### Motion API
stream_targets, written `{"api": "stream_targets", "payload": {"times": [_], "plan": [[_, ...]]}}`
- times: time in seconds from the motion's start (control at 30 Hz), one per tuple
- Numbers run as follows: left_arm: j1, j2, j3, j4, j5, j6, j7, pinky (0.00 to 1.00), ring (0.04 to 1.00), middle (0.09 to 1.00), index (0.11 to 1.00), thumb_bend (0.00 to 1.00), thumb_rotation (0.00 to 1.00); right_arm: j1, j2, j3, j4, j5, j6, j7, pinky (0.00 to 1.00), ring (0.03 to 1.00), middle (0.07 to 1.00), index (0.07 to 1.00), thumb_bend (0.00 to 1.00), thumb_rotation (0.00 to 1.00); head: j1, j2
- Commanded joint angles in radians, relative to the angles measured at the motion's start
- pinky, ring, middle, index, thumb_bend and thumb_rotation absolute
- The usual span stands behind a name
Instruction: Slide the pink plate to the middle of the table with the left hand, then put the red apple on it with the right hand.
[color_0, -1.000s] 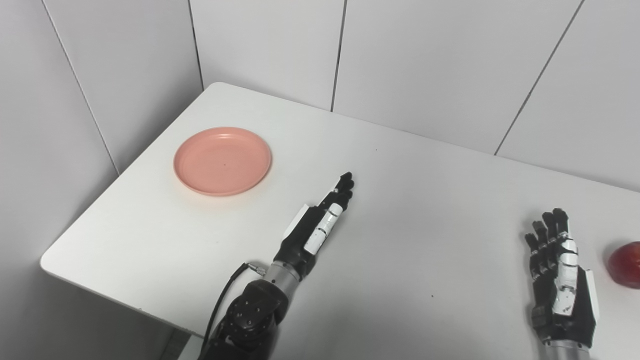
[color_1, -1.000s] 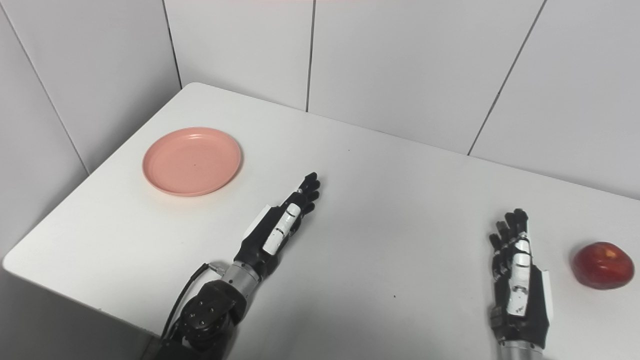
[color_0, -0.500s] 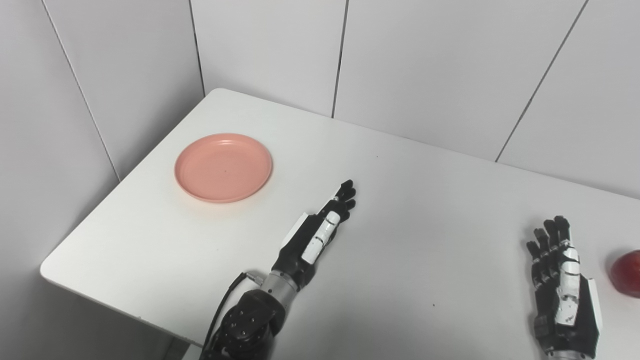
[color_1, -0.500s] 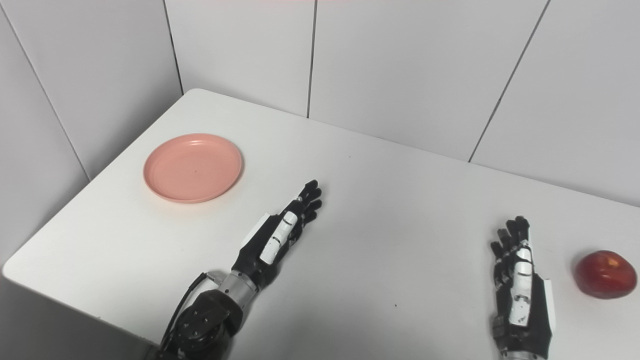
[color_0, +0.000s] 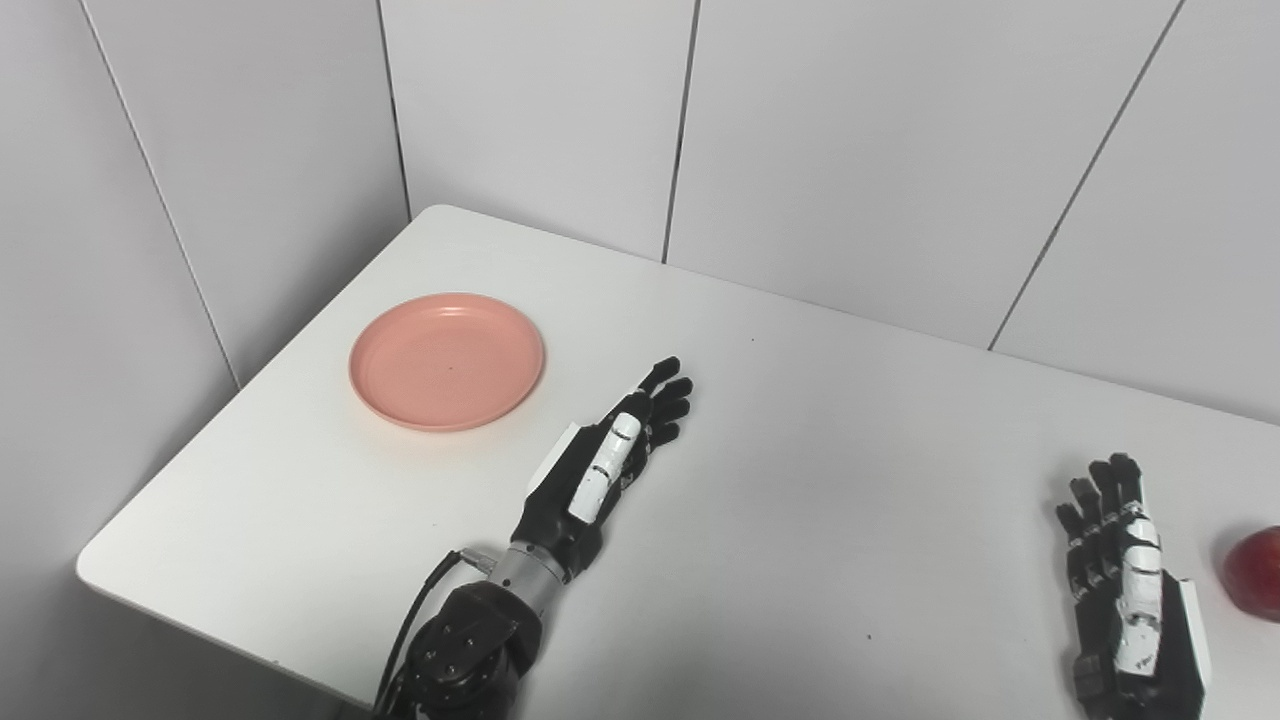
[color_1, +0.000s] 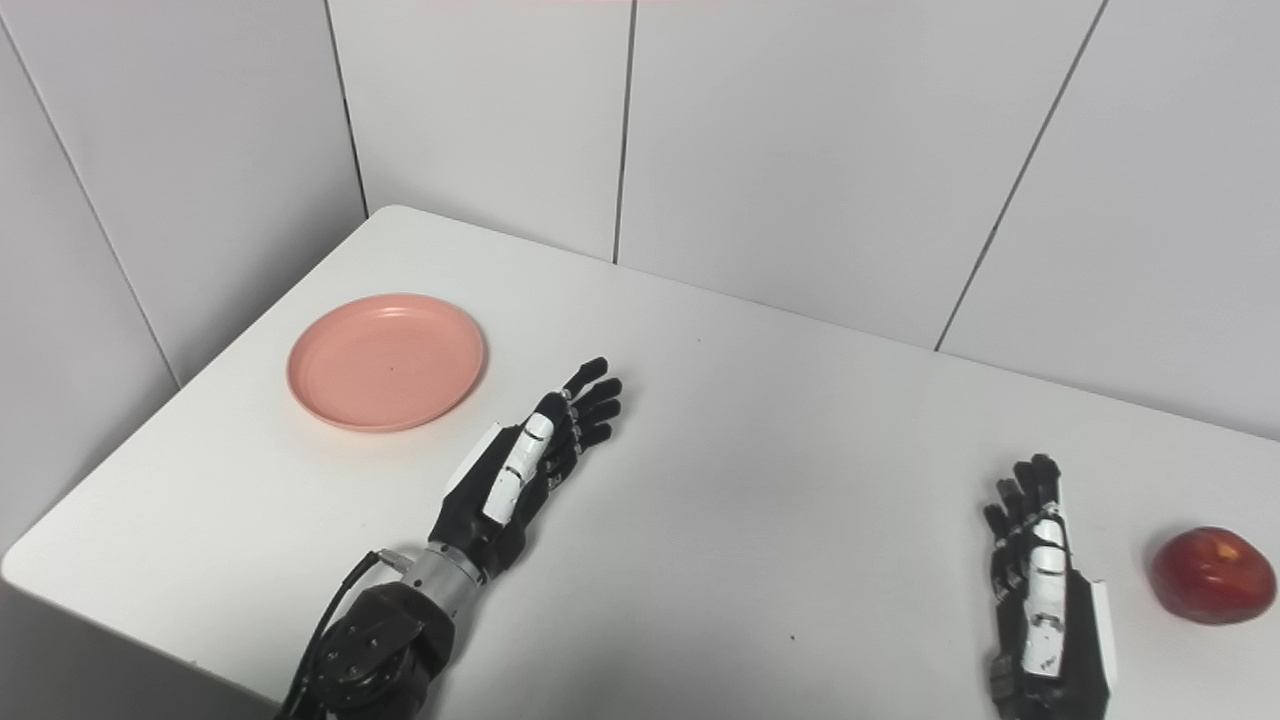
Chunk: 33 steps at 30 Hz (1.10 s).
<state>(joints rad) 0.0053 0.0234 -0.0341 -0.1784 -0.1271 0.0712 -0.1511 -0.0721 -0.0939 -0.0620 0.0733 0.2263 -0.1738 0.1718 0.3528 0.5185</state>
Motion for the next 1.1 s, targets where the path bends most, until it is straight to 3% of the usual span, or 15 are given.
{"api": "stream_targets", "payload": {"times": [0.0, 0.23, 0.5, 0.9, 1.07], "plan": [[-0.050, 0.012, 0.007, -0.047, -0.016, 0.011, -0.002, 0.96, 0.933, 0.933, 0.919, 0.54, 1.00, 0.059, 0.004, -0.003, 0.103, 0.003, -0.029, 0.011, 1.00, 1.000, 1.000, 1.000, 0.21, 1.00, 0.003, 0.000], [-0.102, 0.033, 0.030, -0.074, -0.038, 0.036, 0.006, 0.99, 0.945, 0.941, 0.925, 0.51, 1.00, 0.061, 0.007, -0.003, 0.095, -0.002, -0.016, 0.004, 1.00, 1.000, 1.000, 1.000, 0.20, 1.00, 0.008, -0.003], [-0.151, 0.036, 0.073, -0.100, -0.019, 0.074, 0.053, 0.95, 0.931, 0.942, 0.919, 0.47, 1.00, 0.058, 0.007, -0.007, 0.102, 0.006, -0.013, 0.007, 1.00, 1.000, 1.000, 1.000, 0.19, 1.00, 0.014, -0.006], [-0.223, 0.075, 0.146, -0.085, -0.056, 0.082, 0.065, 0.96, 0.949, 0.951, 0.934, 0.53, 1.00, 0.062, 0.004, -0.009, 0.090, 0.016, 0.012, 0.008, 1.00, 1.000, 1.000, 1.000, 0.19, 1.00, 0.021, -0.005], [-0.264, 0.093, 0.194, -0.052, -0.079, 0.091, 0.081, 0.94, 0.928, 0.932, 0.911, 0.50, 1.00, 0.063, 0.000, -0.007, 0.091, 0.012, 0.005, 0.009, 1.00, 1.000, 1.000, 1.000, 0.21, 1.00, 0.022, -0.003]]}}
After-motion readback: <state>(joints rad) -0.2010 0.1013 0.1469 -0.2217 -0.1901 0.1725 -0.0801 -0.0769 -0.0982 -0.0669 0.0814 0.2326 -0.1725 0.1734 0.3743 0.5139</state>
